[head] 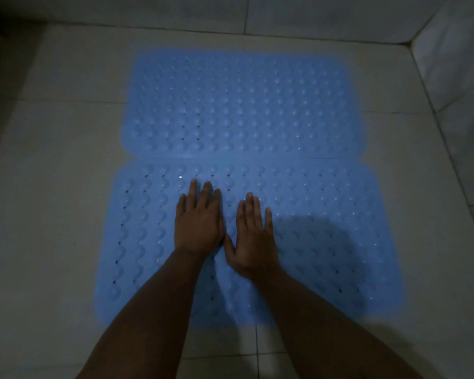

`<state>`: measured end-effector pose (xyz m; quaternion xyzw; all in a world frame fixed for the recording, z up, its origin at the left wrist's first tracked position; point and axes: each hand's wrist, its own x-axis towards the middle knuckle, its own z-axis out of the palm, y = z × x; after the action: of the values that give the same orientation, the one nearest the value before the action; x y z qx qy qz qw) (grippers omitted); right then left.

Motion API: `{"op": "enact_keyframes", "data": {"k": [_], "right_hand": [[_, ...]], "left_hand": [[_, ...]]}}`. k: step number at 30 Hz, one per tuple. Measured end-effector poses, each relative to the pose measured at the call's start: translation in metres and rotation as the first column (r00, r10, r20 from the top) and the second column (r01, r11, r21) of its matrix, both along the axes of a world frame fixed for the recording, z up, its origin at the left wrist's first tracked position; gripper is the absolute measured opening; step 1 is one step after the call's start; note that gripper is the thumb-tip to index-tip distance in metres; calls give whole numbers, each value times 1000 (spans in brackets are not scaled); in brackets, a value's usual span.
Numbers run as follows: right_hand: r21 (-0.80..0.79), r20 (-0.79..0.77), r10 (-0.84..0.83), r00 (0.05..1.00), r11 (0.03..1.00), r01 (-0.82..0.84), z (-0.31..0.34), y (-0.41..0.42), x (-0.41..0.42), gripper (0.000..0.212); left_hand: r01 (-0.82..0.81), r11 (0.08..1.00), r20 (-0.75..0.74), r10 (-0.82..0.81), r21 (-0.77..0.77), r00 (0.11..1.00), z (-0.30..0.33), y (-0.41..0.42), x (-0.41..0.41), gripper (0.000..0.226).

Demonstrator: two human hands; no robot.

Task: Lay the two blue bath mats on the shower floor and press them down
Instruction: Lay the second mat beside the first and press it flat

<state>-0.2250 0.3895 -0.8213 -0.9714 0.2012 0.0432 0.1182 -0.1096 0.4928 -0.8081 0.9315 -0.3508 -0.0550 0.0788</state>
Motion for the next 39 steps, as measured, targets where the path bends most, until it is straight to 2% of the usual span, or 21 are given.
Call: {"op": "enact_keyframes", "data": {"k": [4,7,8,10,15,18,21,24,27,29,33,37,39], "right_hand": [[181,-183,49,982,983,-15,16,-12,7,80],[435,-276,74,958,899,56,58,-50,35,59],[460,-248,24,968,883,96,73,-68,42,49],[410,-180,-76,981,900,145,95,-101,46,42],[391,-54,-245,968,887,247,94,-146,27,38],[382,38,-259,965,896,226,80,-158,15,35],[373,136,-237,962,912,172,63,-166,10,31],[340,282,-232,931,932,130,49,-171,8,27],[282,455,-225,862,954,100,38,-168,2,21],[239,488,-190,852,968,80,34,-170,-1,19],[240,394,-198,898,965,107,48,-174,-9,22],[243,86,-226,970,949,199,71,-178,-22,36],[157,40,-212,976,966,204,70,-166,-37,41]], "left_hand": [[-51,998,15,51,-23,999,6,1,9,60],[-151,986,-18,150,-68,988,10,-5,9,62],[-162,983,-35,160,-85,987,11,-9,5,62],[-122,984,-38,118,-126,992,13,-24,-7,59],[158,972,-49,-169,-174,984,2,-70,-60,58],[243,967,-87,-250,-83,964,-14,-92,-96,69],[273,962,-66,-272,10,960,-25,-95,-110,85],[275,961,-49,-274,9,960,-23,-94,-109,88],[277,961,-42,-277,-12,960,-20,-94,-109,88],[275,961,-71,-277,-36,958,-21,-97,-109,87],[217,974,-112,-223,-62,969,-19,-100,-106,77],[199,978,-76,-203,-65,976,20,-118,-74,43],[155,985,-58,-159,-79,985,35,-120,-57,49]]}}
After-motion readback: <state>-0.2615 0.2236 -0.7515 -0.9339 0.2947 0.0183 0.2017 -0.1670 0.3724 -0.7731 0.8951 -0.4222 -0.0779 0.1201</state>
